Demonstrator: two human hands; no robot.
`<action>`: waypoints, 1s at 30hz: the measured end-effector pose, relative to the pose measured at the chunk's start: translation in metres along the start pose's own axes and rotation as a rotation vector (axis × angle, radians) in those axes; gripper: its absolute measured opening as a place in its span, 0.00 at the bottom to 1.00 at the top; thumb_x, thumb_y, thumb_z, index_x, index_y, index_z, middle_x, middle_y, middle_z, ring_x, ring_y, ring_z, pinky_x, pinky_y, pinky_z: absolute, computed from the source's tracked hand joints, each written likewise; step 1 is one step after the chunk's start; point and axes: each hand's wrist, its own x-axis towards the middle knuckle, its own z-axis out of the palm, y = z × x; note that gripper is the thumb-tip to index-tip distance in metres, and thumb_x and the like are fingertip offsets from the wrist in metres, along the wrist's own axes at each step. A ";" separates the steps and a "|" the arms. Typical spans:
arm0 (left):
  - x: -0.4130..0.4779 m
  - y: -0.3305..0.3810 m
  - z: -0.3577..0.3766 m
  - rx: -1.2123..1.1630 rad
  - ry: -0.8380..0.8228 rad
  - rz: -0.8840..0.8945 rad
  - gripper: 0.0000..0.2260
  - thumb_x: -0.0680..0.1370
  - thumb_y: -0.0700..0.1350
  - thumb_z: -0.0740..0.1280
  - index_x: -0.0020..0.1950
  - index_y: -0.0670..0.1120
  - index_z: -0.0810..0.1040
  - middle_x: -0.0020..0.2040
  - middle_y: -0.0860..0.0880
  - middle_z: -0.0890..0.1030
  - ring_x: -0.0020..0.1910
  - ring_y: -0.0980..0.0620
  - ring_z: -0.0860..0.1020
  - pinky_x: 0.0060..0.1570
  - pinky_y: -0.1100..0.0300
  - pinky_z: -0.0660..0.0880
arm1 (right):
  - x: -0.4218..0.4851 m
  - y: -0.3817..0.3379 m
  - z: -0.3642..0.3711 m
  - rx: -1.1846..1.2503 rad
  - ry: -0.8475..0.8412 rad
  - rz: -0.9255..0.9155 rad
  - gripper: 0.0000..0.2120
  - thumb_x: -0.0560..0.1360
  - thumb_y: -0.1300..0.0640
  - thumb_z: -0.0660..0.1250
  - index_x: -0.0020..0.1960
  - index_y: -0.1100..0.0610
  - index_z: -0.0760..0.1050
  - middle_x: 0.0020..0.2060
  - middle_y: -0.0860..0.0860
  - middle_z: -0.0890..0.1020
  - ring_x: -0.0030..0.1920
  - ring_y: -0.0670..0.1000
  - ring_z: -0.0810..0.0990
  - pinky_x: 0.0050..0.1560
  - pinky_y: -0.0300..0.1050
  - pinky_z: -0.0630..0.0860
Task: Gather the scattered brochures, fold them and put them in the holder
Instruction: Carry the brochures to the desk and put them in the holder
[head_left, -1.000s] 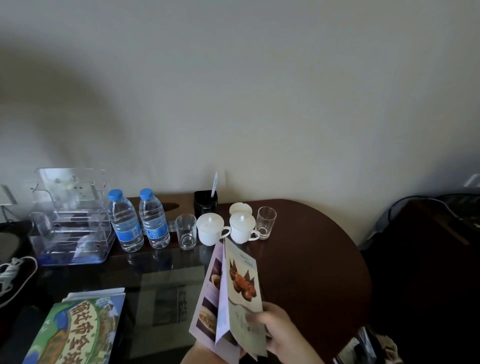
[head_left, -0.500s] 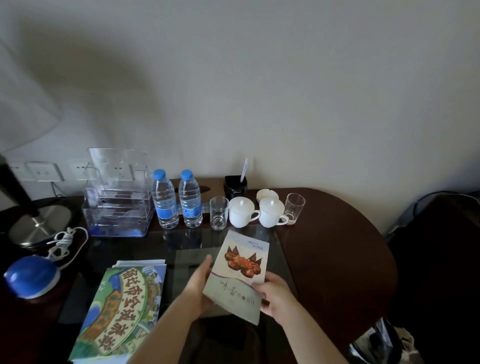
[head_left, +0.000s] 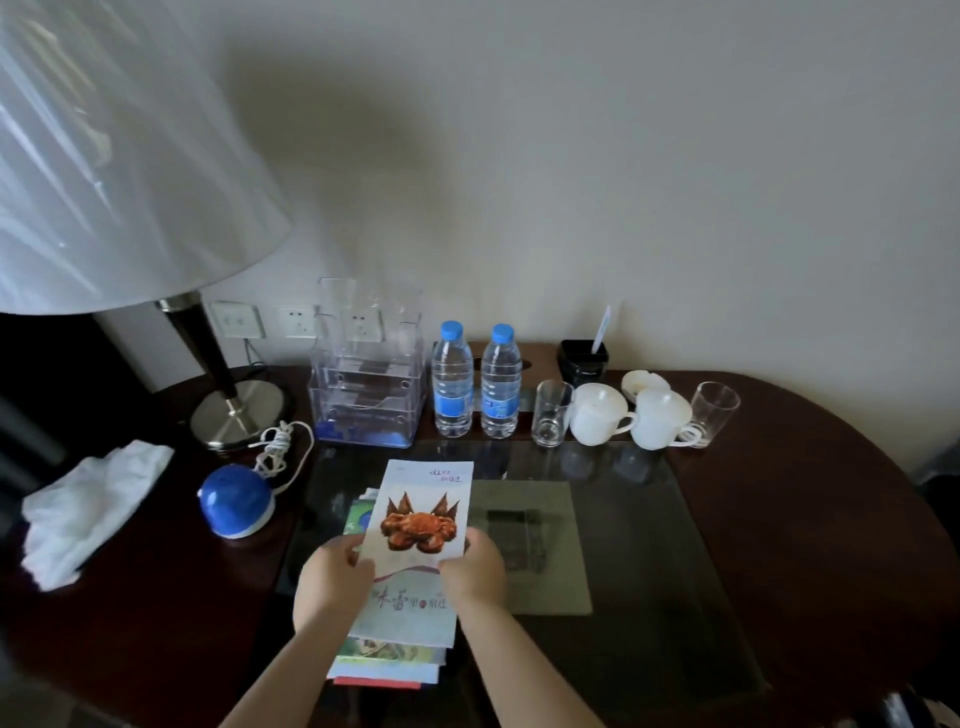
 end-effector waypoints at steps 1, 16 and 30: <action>0.002 -0.010 -0.006 0.010 0.009 -0.007 0.13 0.72 0.37 0.66 0.53 0.48 0.83 0.34 0.55 0.78 0.32 0.59 0.74 0.28 0.65 0.69 | -0.002 -0.003 0.014 -0.029 -0.003 -0.009 0.10 0.76 0.63 0.62 0.54 0.53 0.77 0.50 0.49 0.82 0.48 0.48 0.81 0.42 0.41 0.79; 0.023 -0.036 0.005 -0.073 -0.270 -0.272 0.03 0.70 0.41 0.65 0.37 0.45 0.73 0.32 0.49 0.75 0.30 0.53 0.74 0.26 0.65 0.66 | 0.005 0.015 0.061 -0.069 0.113 0.342 0.21 0.67 0.56 0.71 0.57 0.60 0.71 0.56 0.56 0.74 0.57 0.57 0.77 0.51 0.52 0.80; 0.029 -0.015 0.023 -0.169 -0.336 -0.624 0.37 0.72 0.48 0.71 0.72 0.36 0.56 0.48 0.45 0.72 0.43 0.49 0.74 0.40 0.62 0.70 | 0.027 0.014 0.052 0.093 -0.057 0.466 0.28 0.63 0.56 0.77 0.60 0.62 0.73 0.48 0.55 0.81 0.40 0.50 0.79 0.32 0.40 0.72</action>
